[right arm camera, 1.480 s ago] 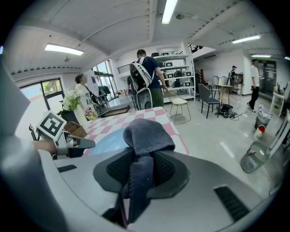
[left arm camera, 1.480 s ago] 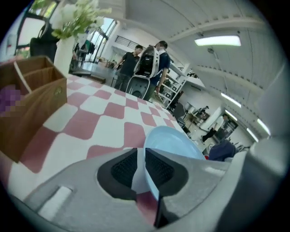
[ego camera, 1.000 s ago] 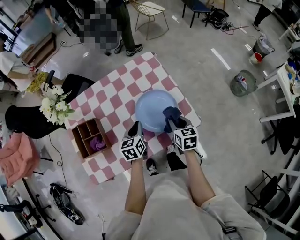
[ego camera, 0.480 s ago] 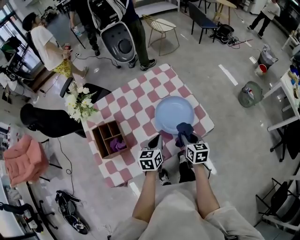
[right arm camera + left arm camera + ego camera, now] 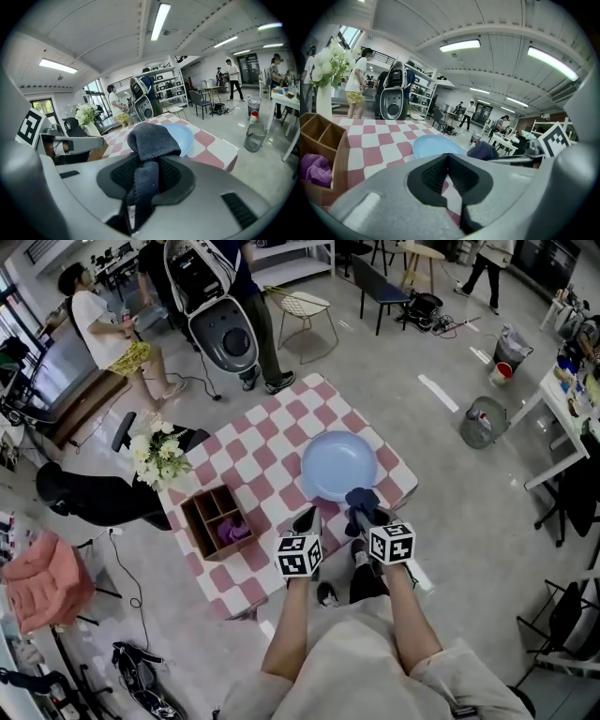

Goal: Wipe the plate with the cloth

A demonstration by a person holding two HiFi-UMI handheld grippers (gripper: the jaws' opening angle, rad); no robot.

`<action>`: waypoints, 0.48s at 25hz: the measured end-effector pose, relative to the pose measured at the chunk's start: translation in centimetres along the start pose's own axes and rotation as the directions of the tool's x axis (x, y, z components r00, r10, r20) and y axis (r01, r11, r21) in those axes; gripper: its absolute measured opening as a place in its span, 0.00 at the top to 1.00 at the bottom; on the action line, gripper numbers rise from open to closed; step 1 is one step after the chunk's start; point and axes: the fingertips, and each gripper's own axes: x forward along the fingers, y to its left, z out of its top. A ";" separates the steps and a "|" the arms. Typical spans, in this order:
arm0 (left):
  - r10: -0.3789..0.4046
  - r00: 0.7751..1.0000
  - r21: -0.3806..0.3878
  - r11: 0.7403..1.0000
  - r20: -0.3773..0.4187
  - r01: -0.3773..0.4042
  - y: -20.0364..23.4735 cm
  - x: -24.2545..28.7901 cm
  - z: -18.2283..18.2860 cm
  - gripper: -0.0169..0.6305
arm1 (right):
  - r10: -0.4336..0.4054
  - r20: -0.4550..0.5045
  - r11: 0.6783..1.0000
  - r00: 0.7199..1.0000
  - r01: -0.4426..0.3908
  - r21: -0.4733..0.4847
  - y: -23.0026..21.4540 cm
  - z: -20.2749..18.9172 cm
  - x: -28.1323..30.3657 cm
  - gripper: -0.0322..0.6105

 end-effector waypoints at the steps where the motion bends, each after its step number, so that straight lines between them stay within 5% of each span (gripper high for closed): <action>1: -0.010 1.000 0.006 1.000 -0.002 0.010 -0.2 -0.1 0.0 0.96 | -0.003 0.001 1.000 1.000 0.003 -0.002 0.0 0.1 -0.2 0.79; 12: -0.016 1.000 0.012 1.000 -0.010 0.016 -0.4 0.2 0.1 0.96 | -0.006 0.028 1.000 1.000 0.006 -0.013 -0.1 1.3 -0.5 0.79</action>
